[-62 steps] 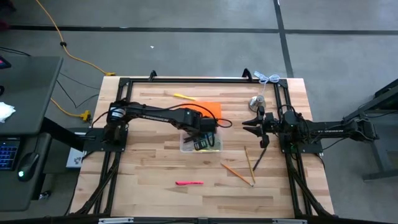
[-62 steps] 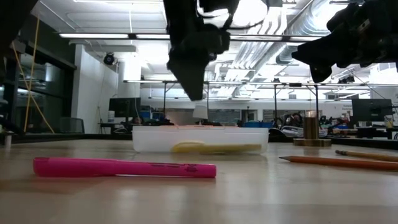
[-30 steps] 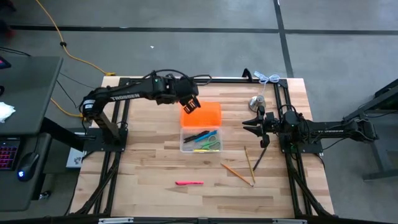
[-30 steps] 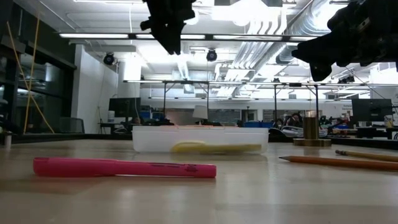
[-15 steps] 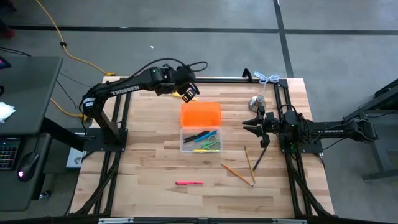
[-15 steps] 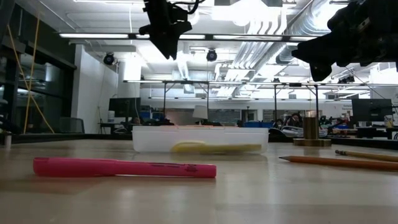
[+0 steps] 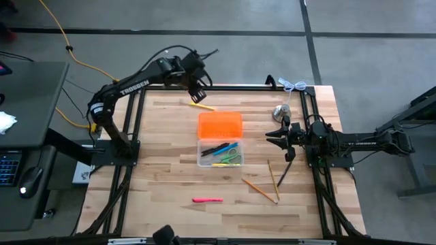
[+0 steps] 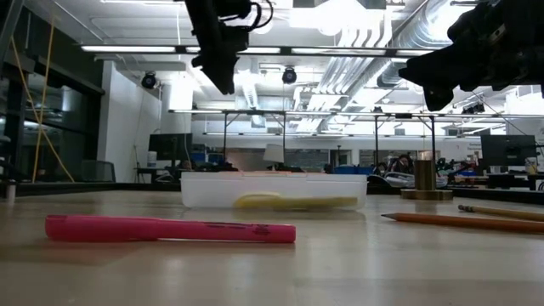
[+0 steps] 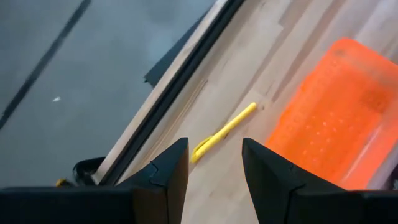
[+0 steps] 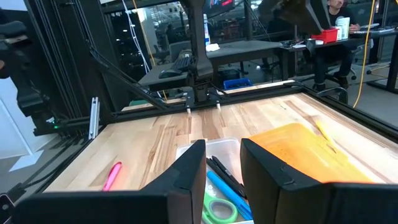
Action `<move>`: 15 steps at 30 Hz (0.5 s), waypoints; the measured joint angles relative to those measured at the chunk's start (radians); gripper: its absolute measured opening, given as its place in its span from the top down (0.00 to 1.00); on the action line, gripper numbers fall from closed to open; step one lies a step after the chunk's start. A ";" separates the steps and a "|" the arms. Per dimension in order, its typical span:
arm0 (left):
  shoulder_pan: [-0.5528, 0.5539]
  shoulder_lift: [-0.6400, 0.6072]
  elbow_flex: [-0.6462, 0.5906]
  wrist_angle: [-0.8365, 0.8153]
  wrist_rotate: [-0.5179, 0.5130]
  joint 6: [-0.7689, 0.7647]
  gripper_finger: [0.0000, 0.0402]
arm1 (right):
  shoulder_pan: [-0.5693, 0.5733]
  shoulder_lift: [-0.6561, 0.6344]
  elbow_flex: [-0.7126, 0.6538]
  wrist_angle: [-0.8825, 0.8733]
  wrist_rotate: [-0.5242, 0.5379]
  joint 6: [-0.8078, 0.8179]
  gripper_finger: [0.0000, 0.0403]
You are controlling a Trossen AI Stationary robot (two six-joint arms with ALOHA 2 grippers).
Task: Pick & place school supplies into a supply box
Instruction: Put the yellow pen into the orange supply box
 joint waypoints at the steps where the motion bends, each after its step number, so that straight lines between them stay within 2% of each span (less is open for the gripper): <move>1: 0.013 0.000 0.000 0.003 0.029 0.020 0.55 | 0.000 0.000 0.000 0.000 0.000 0.000 0.81; 10: 0.109 0.000 0.000 0.020 0.241 0.229 0.55 | 0.000 0.000 0.000 0.000 0.000 0.000 0.81; 15: 0.135 0.000 0.000 0.016 0.293 0.316 0.55 | 0.000 0.000 0.000 0.000 0.000 0.000 0.81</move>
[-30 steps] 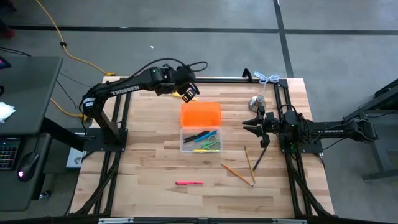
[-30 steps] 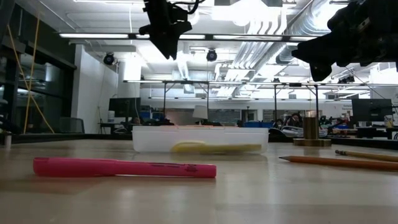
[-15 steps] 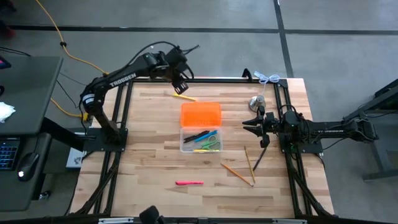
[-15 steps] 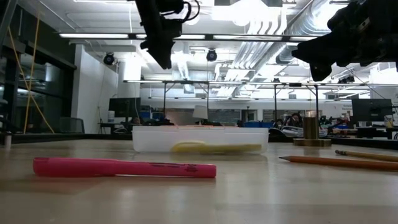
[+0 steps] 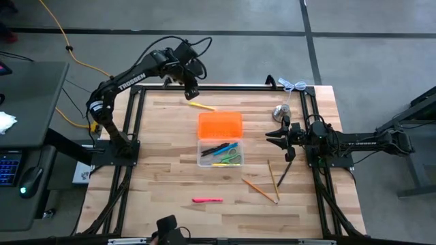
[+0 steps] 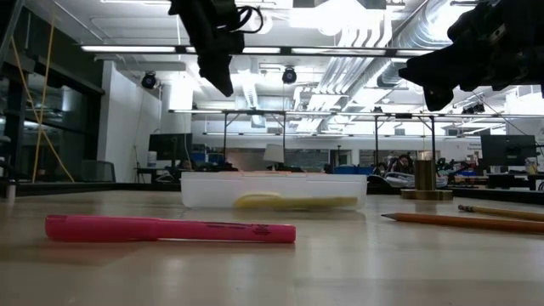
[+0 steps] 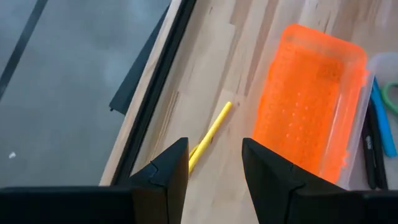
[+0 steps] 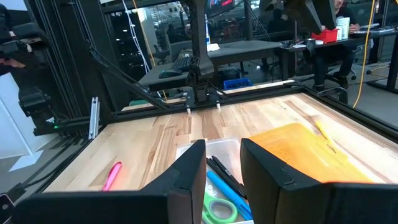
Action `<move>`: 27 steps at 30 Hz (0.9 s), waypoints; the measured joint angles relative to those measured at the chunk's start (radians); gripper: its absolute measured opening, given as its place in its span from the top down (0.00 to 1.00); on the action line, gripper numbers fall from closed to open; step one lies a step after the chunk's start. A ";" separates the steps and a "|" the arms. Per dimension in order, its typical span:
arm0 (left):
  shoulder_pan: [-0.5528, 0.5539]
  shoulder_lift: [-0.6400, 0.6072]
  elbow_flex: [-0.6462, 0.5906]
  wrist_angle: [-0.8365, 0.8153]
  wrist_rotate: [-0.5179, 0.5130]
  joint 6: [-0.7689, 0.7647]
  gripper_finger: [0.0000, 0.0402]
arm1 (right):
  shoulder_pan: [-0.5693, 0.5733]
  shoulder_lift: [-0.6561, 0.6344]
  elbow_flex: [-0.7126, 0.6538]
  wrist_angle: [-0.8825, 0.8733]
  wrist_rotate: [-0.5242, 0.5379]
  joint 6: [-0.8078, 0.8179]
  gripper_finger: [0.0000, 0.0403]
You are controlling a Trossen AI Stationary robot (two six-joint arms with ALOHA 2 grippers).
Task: Pick & place school supplies into a supply box
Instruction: Put the yellow pen into the orange supply box
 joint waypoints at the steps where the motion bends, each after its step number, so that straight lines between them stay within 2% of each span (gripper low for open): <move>1: 0.004 0.000 0.000 -0.001 0.005 0.010 0.55 | 0.000 0.000 0.000 0.000 0.000 0.000 0.81; 9: 0.025 0.026 0.000 -0.019 0.029 0.075 0.55 | 0.000 0.000 0.000 0.000 0.000 0.000 0.81; 27: 0.027 0.199 -0.001 -0.054 0.046 0.173 0.55 | 0.000 0.000 0.000 0.000 0.000 0.001 0.81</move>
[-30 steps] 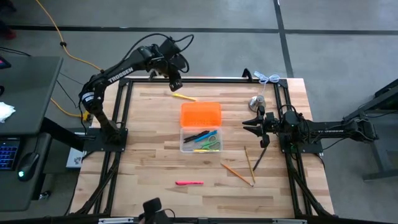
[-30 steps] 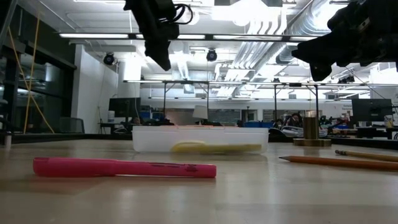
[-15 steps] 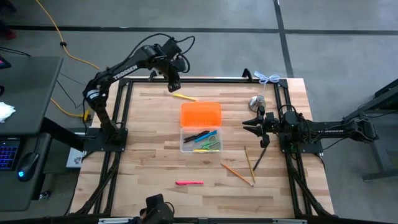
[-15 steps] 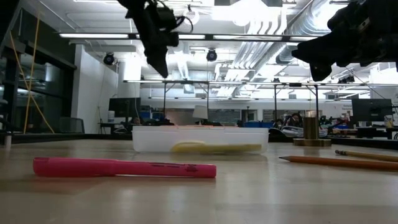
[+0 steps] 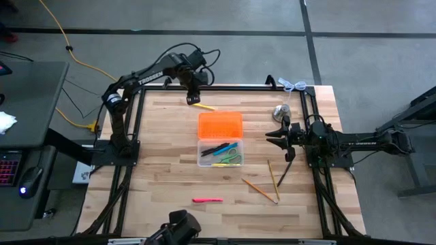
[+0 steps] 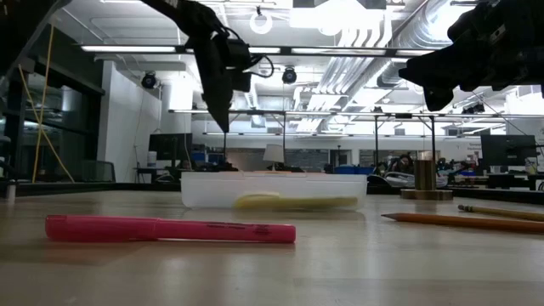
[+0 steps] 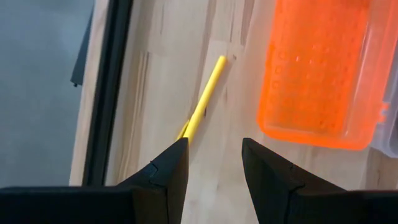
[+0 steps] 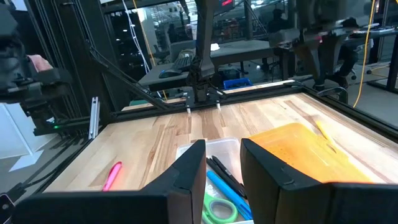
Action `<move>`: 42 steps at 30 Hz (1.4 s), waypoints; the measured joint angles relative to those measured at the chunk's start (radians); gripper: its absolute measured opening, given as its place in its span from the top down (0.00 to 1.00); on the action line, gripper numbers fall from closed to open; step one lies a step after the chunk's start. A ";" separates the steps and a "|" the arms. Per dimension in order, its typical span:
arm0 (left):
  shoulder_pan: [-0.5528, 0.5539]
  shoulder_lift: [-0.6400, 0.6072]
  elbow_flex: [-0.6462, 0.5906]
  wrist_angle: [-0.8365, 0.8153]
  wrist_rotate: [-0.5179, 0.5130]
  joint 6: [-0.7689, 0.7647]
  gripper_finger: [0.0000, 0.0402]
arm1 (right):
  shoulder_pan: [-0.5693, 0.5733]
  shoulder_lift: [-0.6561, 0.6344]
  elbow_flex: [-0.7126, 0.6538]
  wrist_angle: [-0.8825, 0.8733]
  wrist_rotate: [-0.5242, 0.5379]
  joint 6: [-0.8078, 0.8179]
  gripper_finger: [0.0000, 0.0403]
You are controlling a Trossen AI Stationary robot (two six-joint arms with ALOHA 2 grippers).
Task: Pick & place school supplies into a supply box
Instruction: Put the yellow pen into the orange supply box
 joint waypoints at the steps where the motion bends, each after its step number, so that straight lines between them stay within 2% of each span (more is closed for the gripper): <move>1: 0.000 0.008 0.000 0.000 0.000 0.004 0.55 | 0.000 0.000 0.000 0.000 0.000 0.000 0.81; 13: 0.021 0.095 0.001 -0.003 0.019 0.069 0.55 | 0.000 0.000 0.000 0.000 0.000 0.000 0.81; 31: 0.019 0.192 0.000 0.046 -0.023 0.152 0.55 | 0.000 0.000 0.000 0.000 0.000 0.003 0.81; 42: 0.019 0.191 -0.102 0.075 -0.030 0.178 0.55 | 0.000 0.000 0.000 0.000 0.011 0.002 0.81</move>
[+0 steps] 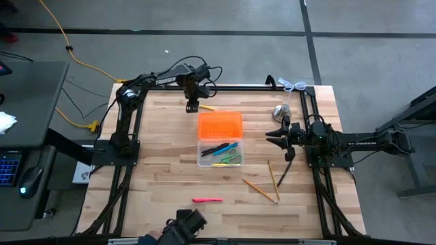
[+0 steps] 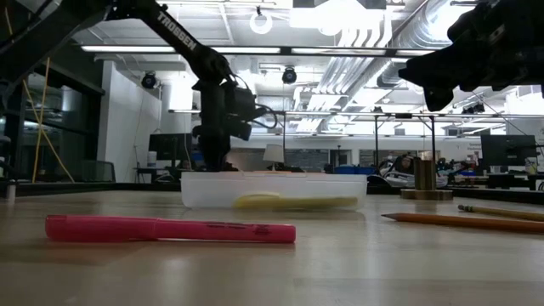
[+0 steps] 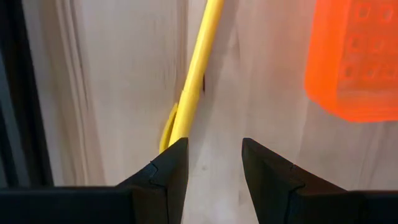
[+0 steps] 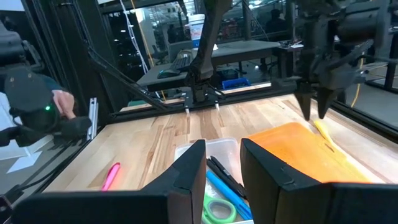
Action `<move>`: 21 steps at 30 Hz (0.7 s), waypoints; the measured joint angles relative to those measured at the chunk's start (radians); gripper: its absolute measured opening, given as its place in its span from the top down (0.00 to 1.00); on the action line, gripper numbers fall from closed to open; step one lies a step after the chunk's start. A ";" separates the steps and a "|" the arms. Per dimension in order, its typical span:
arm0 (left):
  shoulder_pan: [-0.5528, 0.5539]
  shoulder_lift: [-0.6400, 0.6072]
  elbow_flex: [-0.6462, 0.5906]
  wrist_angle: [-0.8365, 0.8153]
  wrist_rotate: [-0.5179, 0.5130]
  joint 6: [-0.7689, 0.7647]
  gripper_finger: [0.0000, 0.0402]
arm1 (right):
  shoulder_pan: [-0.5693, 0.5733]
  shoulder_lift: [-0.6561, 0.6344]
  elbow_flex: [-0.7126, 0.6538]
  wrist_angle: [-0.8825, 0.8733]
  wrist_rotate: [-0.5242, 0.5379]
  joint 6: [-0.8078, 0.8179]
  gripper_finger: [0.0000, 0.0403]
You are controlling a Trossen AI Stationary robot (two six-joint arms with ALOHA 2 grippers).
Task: Pick & place school supplies into a supply box
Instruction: Put the yellow pen into the orange supply box
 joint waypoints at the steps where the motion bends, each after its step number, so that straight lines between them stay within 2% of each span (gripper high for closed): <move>1: 0.000 0.000 -0.012 0.014 -0.004 0.000 0.55 | 0.000 0.000 0.000 0.000 0.004 -0.001 0.81; 10: 0.000 0.000 -0.044 0.101 -0.054 0.000 0.55 | 0.000 0.000 0.000 0.000 0.034 -0.002 0.81; 21: -0.009 0.000 -0.044 0.126 -0.045 0.059 0.55 | 0.000 0.000 0.000 0.000 0.046 -0.003 0.81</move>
